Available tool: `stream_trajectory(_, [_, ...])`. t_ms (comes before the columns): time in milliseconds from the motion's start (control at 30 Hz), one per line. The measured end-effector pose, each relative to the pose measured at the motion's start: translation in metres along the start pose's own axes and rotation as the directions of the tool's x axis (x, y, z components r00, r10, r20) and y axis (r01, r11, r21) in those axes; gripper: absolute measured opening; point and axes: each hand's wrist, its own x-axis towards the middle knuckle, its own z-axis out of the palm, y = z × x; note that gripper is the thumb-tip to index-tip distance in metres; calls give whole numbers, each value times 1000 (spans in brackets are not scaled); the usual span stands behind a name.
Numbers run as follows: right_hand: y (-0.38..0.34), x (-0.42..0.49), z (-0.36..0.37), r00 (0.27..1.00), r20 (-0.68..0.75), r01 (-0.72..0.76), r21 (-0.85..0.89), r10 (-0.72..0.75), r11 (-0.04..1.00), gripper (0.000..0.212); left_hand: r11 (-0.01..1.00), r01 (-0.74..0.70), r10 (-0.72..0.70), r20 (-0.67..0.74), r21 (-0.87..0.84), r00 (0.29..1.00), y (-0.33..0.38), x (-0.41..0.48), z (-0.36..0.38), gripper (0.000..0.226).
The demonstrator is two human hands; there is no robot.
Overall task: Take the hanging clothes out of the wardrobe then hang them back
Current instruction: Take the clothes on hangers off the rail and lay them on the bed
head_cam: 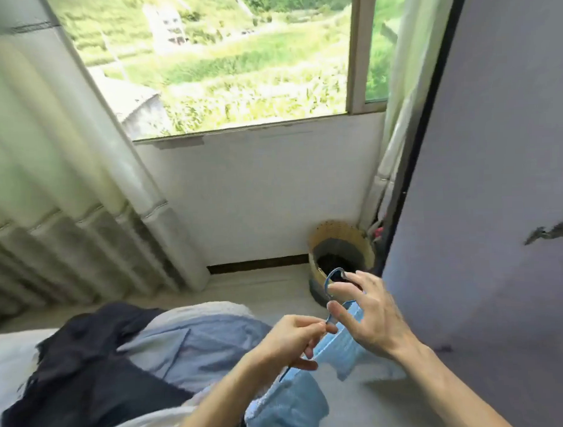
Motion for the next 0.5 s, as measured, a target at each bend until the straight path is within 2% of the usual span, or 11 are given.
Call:
stream_trajectory(100, [-38,15,31,978,34,201,99,-205,974,50,997,25,-35,-127,-75,991,-21,-41,-21,26])
stream_trajectory(200, [-79,14,57,938,108,288,292,-330,912,36,988,88,-118,-253,-125,960,-47,-88,-32,29])
stream_trajectory(300, [-117,3,77,830,222,404,394,-512,825,29,964,94,-180,-349,-249,920,-71,-135,-37,31])
stream_trajectory(400, [-155,-4,93,714,272,487,468,-645,737,30,930,28,-196,-430,-367,881,-85,-182,-37,32])
stream_trajectory(500, [-198,-12,109,628,265,534,538,-731,653,54,906,-40,-199,-508,-421,838,-93,-227,-33,32])
